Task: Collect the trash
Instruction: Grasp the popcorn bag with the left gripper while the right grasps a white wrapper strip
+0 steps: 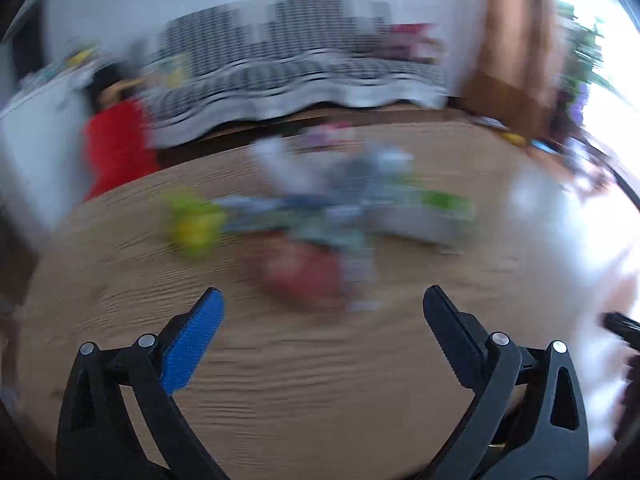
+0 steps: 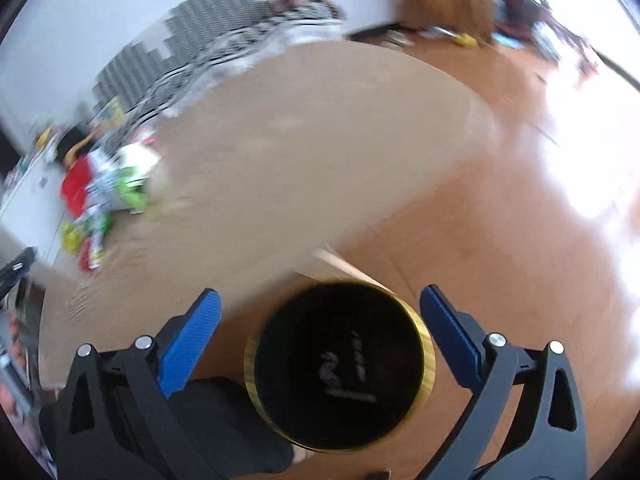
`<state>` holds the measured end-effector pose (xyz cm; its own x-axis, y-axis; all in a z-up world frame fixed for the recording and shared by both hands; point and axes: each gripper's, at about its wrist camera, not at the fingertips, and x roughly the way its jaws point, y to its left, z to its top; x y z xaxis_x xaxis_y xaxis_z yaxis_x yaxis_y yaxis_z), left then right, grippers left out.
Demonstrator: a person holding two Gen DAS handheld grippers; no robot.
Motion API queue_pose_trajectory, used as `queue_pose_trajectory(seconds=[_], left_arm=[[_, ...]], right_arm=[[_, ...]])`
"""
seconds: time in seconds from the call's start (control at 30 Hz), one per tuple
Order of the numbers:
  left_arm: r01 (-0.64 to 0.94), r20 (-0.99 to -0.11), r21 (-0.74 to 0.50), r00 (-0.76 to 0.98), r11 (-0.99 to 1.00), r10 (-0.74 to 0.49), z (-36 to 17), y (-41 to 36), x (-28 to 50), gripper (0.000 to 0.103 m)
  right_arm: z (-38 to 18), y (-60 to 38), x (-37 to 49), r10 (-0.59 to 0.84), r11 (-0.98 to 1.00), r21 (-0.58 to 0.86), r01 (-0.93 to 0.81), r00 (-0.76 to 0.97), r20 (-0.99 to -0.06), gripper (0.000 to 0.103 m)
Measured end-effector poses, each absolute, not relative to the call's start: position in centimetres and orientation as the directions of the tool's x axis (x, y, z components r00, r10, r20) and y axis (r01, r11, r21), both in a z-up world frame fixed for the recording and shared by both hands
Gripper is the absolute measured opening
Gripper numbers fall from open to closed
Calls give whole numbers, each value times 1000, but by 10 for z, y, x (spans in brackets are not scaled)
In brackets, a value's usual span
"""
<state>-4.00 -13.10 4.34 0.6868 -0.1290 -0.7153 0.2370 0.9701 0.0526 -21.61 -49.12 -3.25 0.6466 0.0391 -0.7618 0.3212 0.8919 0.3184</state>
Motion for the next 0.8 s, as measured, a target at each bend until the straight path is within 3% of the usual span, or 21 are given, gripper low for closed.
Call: queue_pose_trajectory(seconds=[0.2,0.4,0.5,0.8], left_arm=[[133,-744,75,667,988,-33,22,-56,0,97],[152,-760,70,648,986,-46,7,-39,27,97],[156,-777,35,625,987,-72,-4,-46,51,97],[179,-796,-84,580,980,-174,-33,-38,117,97]], right_arm=[[22,-373,-107,151,967,250,42,695,-702,96],[-3,-270,-16,235,972,202,-123,596,-768,96],[-28,-243,7,195,980,139,-142,563,-803,96],[-47,-220,26,204,977,134,-166,543,-815,94]])
